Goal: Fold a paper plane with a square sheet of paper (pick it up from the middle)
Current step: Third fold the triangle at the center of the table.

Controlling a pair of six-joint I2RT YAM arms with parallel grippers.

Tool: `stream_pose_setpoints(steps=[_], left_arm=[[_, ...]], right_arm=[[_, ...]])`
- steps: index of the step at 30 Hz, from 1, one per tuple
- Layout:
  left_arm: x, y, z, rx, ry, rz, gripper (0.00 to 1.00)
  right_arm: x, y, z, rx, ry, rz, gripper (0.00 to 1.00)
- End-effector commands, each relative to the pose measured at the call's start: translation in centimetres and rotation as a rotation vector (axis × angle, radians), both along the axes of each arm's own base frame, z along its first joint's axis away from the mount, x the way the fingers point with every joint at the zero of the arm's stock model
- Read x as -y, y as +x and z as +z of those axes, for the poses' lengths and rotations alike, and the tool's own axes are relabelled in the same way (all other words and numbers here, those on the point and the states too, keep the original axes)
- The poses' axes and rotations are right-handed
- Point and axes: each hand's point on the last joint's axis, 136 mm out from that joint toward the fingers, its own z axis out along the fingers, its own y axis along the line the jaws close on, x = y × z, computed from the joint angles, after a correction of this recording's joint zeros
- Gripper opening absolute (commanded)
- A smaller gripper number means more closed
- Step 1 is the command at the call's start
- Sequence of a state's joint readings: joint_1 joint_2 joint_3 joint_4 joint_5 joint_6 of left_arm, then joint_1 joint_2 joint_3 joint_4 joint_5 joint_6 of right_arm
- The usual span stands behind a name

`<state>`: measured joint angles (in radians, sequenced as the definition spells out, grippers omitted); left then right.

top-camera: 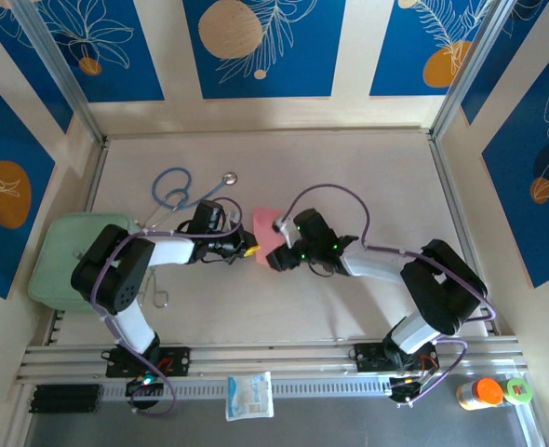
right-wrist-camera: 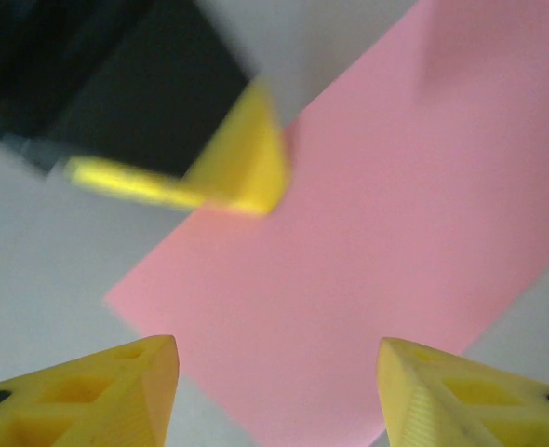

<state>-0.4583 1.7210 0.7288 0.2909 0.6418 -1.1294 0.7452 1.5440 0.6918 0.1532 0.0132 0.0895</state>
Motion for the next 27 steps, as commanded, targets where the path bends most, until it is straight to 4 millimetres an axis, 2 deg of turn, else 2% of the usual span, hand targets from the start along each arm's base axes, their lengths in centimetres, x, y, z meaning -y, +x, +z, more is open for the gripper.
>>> stream_pose_setpoints(steps=[1, 5, 9, 19, 27], left_arm=[[-0.1, 0.5, 0.8, 0.007, -0.010, 0.031, 0.06], [0.1, 0.4, 0.5, -0.008, -0.024, 0.031, 0.06], [0.2, 0.3, 0.4, -0.015, -0.034, 0.031, 0.06], [0.3, 0.2, 0.2, -0.025, -0.035, 0.025, 0.08], [0.3, 0.0, -0.3, -0.035, -0.028, 0.023, 0.08]], right_arm=[[-1.7, 0.4, 2.1, 0.252, 0.016, 0.128, 0.59], [-2.6, -0.7, 0.5, 0.343, -0.055, 0.214, 0.61], [-3.0, -0.2, -0.6, 0.410, -0.109, 0.216, 0.61], [-2.8, 1.5, -0.2, 0.515, -0.151, 0.135, 0.59], [-2.5, 0.9, 0.6, 0.527, -0.133, 0.139, 0.51]])
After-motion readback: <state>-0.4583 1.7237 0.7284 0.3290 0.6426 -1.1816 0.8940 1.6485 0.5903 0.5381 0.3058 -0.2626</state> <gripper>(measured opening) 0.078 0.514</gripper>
